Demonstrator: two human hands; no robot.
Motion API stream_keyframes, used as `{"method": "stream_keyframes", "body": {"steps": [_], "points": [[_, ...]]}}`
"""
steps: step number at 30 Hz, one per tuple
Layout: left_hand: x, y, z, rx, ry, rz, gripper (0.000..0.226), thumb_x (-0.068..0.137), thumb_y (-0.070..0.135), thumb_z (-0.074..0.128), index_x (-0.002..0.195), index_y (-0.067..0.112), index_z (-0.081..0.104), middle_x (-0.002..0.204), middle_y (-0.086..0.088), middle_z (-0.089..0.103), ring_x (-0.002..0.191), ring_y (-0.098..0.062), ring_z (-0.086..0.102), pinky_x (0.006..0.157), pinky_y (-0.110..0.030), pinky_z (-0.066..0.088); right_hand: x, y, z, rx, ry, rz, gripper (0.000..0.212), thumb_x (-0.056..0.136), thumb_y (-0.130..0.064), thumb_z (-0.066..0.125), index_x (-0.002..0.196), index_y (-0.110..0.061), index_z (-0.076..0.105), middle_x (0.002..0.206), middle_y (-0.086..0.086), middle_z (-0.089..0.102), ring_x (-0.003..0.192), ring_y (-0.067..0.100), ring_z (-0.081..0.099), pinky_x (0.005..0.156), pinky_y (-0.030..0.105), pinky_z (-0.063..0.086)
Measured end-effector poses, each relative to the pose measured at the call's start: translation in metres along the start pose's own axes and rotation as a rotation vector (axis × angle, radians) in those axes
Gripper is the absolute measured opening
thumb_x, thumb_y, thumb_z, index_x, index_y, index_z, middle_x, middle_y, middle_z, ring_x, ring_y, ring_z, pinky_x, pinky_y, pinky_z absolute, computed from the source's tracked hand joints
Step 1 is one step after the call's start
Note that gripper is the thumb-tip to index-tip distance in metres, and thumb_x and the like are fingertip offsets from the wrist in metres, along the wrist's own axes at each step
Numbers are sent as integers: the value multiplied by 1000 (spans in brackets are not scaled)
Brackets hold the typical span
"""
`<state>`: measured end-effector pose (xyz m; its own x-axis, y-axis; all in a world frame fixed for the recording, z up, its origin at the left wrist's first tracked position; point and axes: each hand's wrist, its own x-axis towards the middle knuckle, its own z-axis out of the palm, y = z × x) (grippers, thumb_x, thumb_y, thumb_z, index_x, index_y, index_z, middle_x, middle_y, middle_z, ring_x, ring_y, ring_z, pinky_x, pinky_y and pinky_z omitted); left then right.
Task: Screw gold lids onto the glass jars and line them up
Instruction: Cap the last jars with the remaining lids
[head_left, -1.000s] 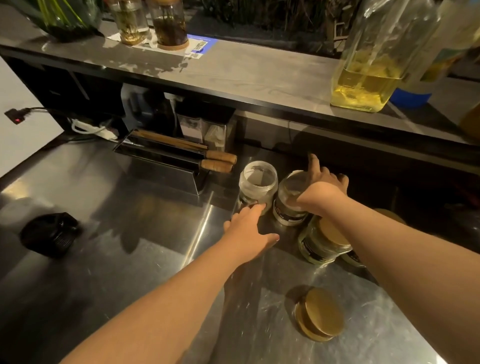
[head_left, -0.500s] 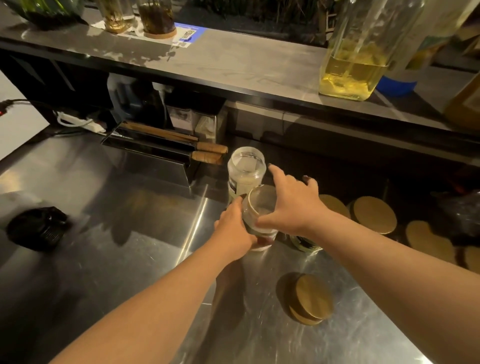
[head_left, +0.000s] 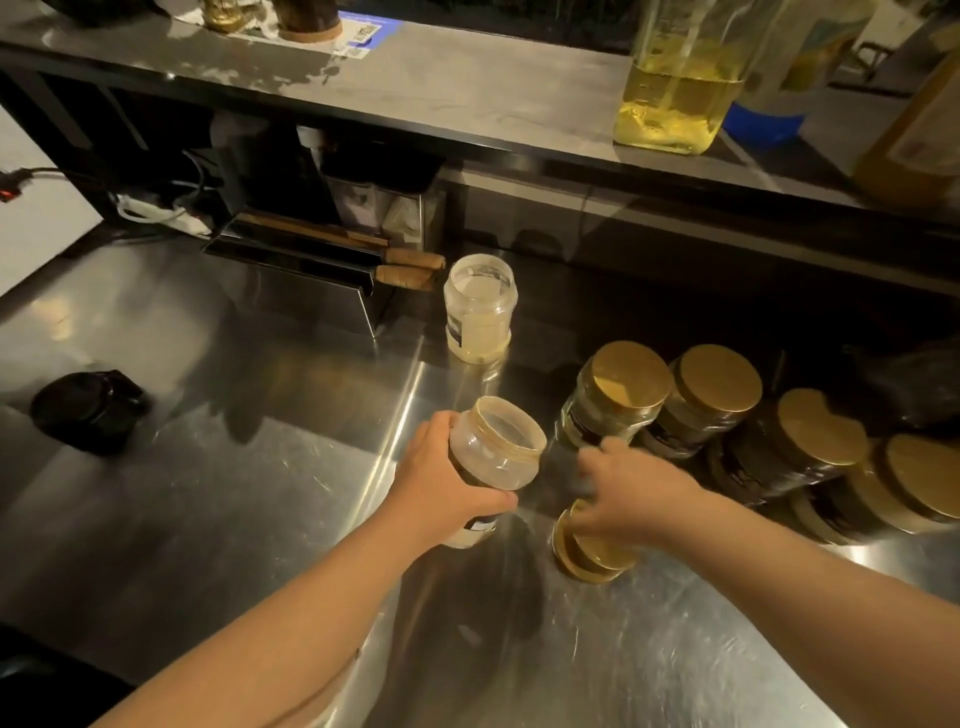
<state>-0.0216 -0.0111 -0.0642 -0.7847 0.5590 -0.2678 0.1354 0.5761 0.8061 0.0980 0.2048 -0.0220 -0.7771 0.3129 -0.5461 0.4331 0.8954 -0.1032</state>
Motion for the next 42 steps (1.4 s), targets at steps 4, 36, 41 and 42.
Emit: {"method": "stream_keyframes", "body": {"steps": [4,36,41,42], "points": [[-9,6,4,77,-51,-6,94,44,68,91,122,56,40,123,27,45,117,-9,54,87,-28,50,-2,12,27,67,-168,62,107,72,-62,82,159,-39,25,148,-1,44,127,29,55,90,42,61],[-40,26,14,255,-233,-33,92,79,37,97,148,46,36,132,17,51,123,-16,48,99,-35,50,2,-4,-26,657,-174,-273,72,78,-51,79,141,-35,48,127,-5,58,109,21,64,84,31,63],[-43,26,14,256,-229,-29,94,80,37,96,150,46,34,136,17,49,125,-16,45,102,-36,51,4,-9,-22,602,-132,-159,69,73,-78,69,125,-35,53,109,-9,65,91,19,71,62,22,61],[-44,27,14,260,-234,-32,95,80,38,97,151,46,34,137,16,49,126,-16,45,105,-37,51,5,-11,-20,585,-123,-126,69,73,-82,66,120,-33,54,107,-7,65,87,20,73,58,22,60]]}}
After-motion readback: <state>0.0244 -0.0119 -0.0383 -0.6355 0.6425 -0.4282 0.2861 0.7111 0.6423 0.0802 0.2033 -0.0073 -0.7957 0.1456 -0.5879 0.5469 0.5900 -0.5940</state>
